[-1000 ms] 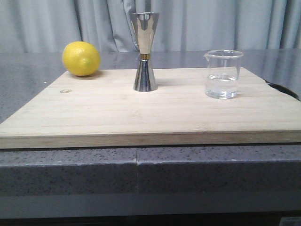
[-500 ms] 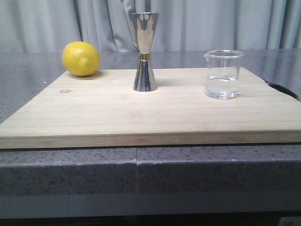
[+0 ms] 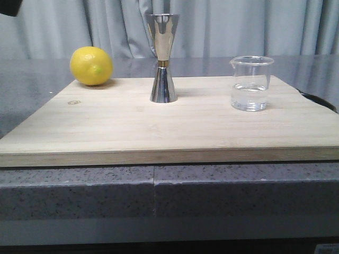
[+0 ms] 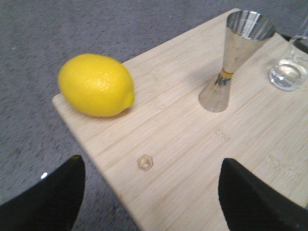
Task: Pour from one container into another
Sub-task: 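Move the left gripper forward to the steel jigger's upper cup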
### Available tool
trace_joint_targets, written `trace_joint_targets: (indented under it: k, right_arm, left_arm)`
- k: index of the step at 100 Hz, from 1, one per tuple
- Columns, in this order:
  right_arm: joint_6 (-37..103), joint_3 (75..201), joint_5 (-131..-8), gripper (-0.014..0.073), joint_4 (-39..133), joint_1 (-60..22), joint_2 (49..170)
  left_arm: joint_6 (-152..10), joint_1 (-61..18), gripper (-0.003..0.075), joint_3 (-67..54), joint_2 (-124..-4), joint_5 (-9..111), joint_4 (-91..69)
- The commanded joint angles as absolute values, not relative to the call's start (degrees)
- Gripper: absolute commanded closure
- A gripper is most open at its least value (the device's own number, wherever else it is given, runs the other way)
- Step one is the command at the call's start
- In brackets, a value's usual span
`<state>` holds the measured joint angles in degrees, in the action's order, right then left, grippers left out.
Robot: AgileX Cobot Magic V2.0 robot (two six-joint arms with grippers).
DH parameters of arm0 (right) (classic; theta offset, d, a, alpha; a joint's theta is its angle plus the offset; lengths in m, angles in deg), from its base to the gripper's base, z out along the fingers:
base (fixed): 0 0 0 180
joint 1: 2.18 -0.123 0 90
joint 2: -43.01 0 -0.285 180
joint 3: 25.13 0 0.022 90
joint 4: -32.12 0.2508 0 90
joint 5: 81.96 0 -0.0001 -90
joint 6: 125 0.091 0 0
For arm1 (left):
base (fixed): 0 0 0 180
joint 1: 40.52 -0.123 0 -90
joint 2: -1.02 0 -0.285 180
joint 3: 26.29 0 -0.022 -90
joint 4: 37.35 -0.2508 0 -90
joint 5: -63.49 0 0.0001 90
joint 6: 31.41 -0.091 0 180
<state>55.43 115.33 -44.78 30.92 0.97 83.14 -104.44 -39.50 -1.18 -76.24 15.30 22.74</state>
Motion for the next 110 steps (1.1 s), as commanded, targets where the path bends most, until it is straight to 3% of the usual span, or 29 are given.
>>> trace_joint_targets:
  k: [1,35,87,110]
  right_arm:
    - [55.0,117.4,-48.6,-0.0046,30.8,1.2,83.8]
    - [55.0,117.4,-48.7,-0.0046,30.8,1.2,83.8]
    - [55.0,117.4,-48.7,-0.0046,30.8,1.2,83.8]
    - [55.0,117.4,-48.7,-0.0046,30.8,1.2,83.8]
  left_arm:
    - [-116.3,-39.3,0.0187,-3.2,-79.4,11.9,35.1]
    - [-139.1,-39.2,0.0187,-3.2,-93.1,-2.4,51.4]
    - [-153.7,-32.6,0.0187,-3.2,-100.7,-3.4,68.5]
    - [-158.8,-29.1,0.0187,-3.2,-102.5,-3.6,68.8]
